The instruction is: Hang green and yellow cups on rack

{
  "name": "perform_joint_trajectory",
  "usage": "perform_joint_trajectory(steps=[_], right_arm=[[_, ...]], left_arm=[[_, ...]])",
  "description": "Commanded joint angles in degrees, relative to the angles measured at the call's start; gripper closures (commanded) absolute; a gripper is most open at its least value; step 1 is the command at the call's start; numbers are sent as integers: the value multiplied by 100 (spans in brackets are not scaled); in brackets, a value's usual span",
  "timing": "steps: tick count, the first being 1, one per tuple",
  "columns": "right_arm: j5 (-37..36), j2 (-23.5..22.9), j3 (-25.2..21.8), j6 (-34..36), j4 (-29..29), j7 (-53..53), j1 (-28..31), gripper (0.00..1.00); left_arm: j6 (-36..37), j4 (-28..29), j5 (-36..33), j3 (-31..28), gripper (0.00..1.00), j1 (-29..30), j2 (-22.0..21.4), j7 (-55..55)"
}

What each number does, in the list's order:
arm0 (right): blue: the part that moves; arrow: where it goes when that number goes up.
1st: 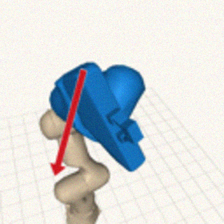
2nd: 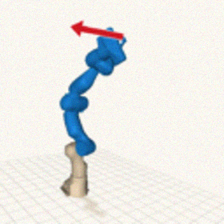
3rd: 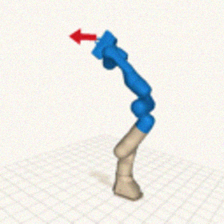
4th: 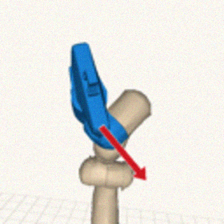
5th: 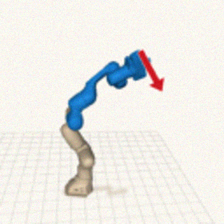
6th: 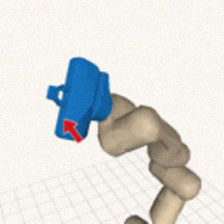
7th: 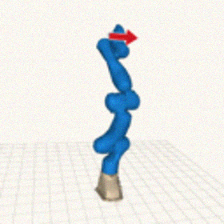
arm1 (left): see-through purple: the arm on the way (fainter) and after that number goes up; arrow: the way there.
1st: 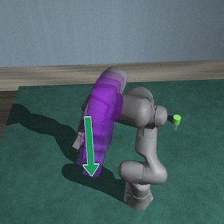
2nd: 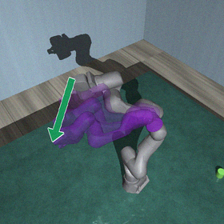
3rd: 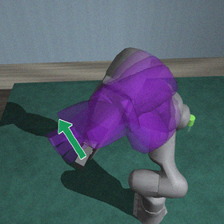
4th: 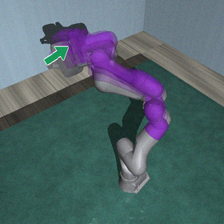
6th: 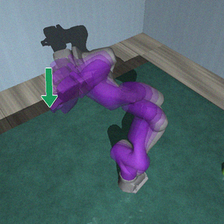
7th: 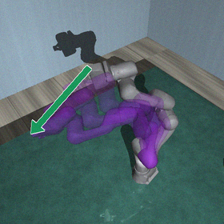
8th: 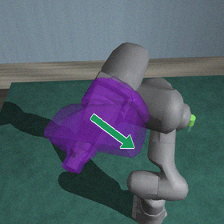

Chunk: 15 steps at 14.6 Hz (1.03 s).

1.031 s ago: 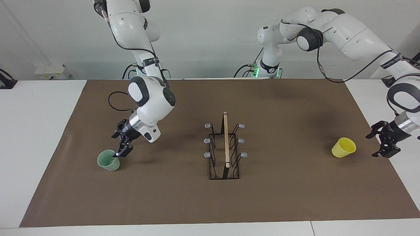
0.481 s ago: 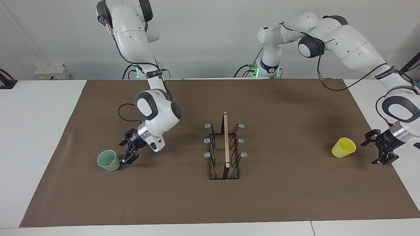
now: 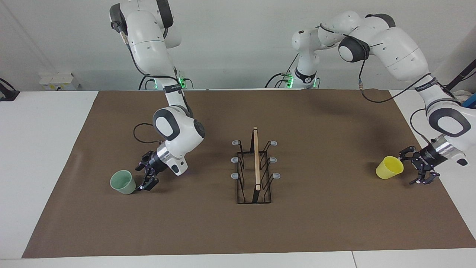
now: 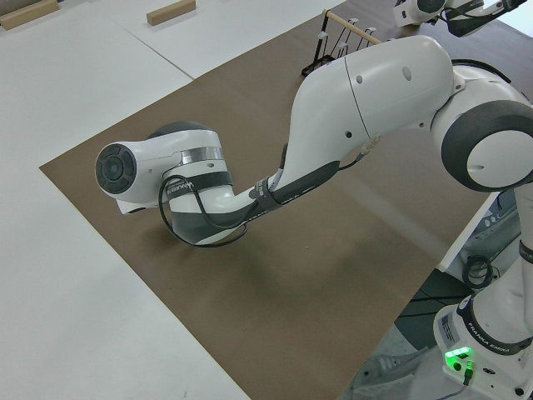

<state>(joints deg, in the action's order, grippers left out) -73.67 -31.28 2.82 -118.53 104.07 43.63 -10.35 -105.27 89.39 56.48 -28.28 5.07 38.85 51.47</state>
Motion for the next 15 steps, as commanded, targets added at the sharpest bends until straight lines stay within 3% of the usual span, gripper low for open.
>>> perform_joint_trajectory(steps=[1,5,10,11,13,15], right_arm=[[-533,25,43,-284,183,-162,243,0],[-727,25,43,-363,254,-162,402,0],[-1027,25,43,-530,342,-250,508,0],[-1035,25,43,-530,342,-250,525,12],[-1053,34,43,-539,377,-250,561,56],[-1053,34,43,-539,377,-241,561,94]], left_arm=[[-204,763,643,-11,0,-85,-431,-41],[-353,1035,1162,-2,0,-190,-519,-41],[-740,1089,1207,51,0,-340,-519,-58],[-740,1046,1207,51,0,-340,-519,-58],[-749,1036,1207,68,0,-357,-537,-311],[-775,1089,1216,60,0,-428,-598,-594]])
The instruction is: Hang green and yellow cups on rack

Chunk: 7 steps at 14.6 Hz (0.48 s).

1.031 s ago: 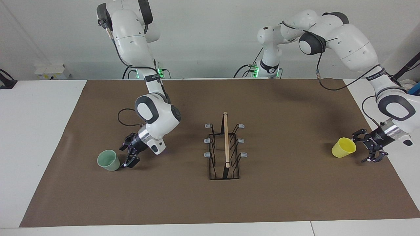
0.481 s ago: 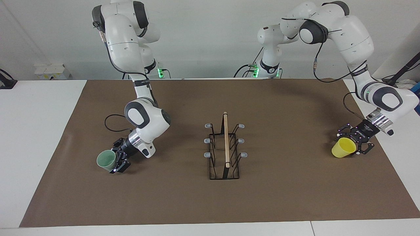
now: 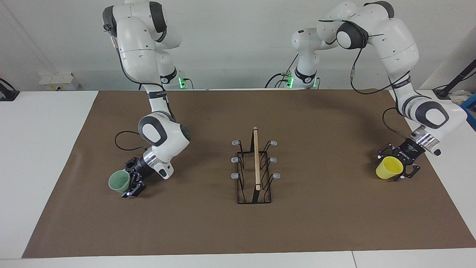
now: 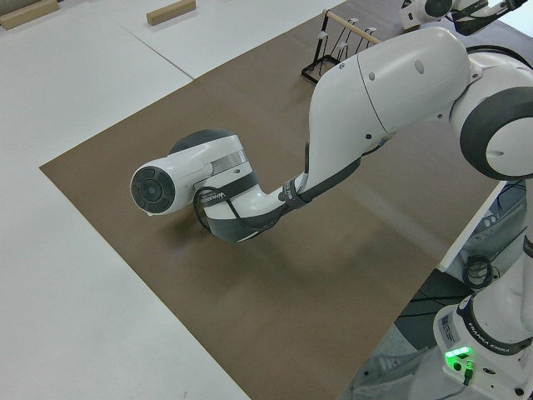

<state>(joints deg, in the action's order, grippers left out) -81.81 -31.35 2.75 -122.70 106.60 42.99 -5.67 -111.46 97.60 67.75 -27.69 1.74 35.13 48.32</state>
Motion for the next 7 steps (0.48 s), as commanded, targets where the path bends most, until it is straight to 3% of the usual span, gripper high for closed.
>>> perform_joint_trajectory(steps=[1,3,4,6,7], right_arm=[[-230,41,50,-114,115,-177,93,100],[-178,67,50,-113,106,-168,84,100],[-125,111,59,-114,80,-176,58,100],[390,260,129,-148,71,-150,57,100],[698,348,138,-184,71,-107,49,100]], left_arm=[[-218,259,81,0,0,-147,-225,-279],[-481,259,81,0,6,-279,-225,-270],[-578,259,81,9,20,-375,-225,-270],[-658,225,72,0,79,-446,-243,-296],[-675,198,63,0,100,-507,-269,-305]])
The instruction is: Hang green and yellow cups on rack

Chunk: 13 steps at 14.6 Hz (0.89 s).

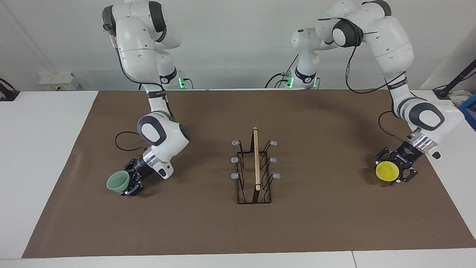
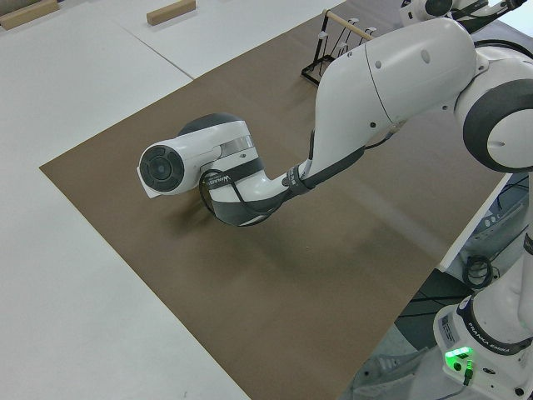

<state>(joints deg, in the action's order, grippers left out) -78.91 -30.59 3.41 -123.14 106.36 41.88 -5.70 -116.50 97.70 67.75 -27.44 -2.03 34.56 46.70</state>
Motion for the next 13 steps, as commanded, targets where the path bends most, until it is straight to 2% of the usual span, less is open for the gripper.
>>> perform_joint_trajectory(steps=[1,5,7,9,13], right_arm=[[690,351,72,-140,105,14,43,100],[2033,940,72,35,140,407,-150,100],[2859,1282,72,105,140,620,-177,100],[3861,1581,72,298,87,620,-291,100],[5163,1968,80,334,78,603,-344,100]], left_arm=[[-241,153,28,-24,100,-149,-291,-153],[-312,-234,-261,-15,100,-307,-563,-135],[-356,-365,-655,-15,100,-412,-783,-153],[-373,-664,-1454,80,100,-473,-907,-109],[-593,-700,-3175,475,100,-588,-1451,241]])
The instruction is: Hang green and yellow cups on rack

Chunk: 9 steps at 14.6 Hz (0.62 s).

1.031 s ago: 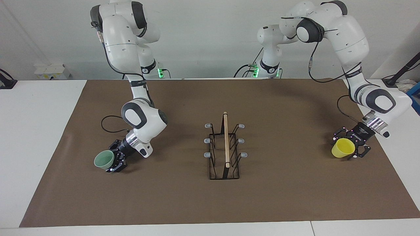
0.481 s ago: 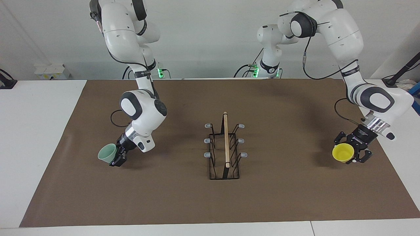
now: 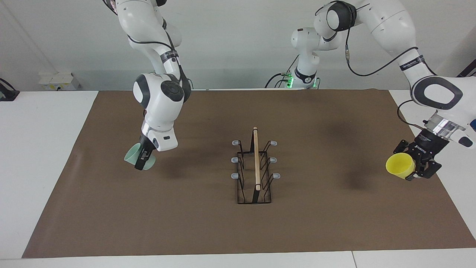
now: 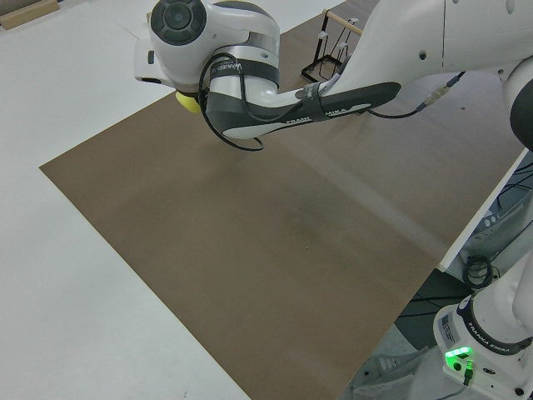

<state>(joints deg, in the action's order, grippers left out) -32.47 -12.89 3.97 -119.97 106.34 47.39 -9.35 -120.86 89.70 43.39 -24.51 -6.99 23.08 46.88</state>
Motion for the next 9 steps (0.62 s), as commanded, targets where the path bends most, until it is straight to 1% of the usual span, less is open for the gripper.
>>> perform_joint_trajectory(steps=[1,2,3,4,5,7,9], right_arm=[[879,286,25,-52,80,16,-23,100],[1257,348,25,-166,80,16,-84,100],[1600,392,25,-446,80,42,-85,100],[1899,427,25,-718,89,103,-76,100],[2250,506,42,-843,89,164,-76,100],[3242,822,43,-905,89,418,-76,100],[4244,1121,43,-1186,150,830,-32,100]], left_arm=[[-166,110,-1284,366,100,-92,-452,347],[-175,118,-1881,577,100,-92,-584,427],[-166,153,-2348,797,100,-83,-742,445],[-157,162,-2718,973,100,-83,-779,436],[-157,145,-3105,1201,100,-83,-796,445],[-148,310,-3817,1553,100,-83,-989,445],[-183,434,-4564,2000,100,-83,-1165,463]])
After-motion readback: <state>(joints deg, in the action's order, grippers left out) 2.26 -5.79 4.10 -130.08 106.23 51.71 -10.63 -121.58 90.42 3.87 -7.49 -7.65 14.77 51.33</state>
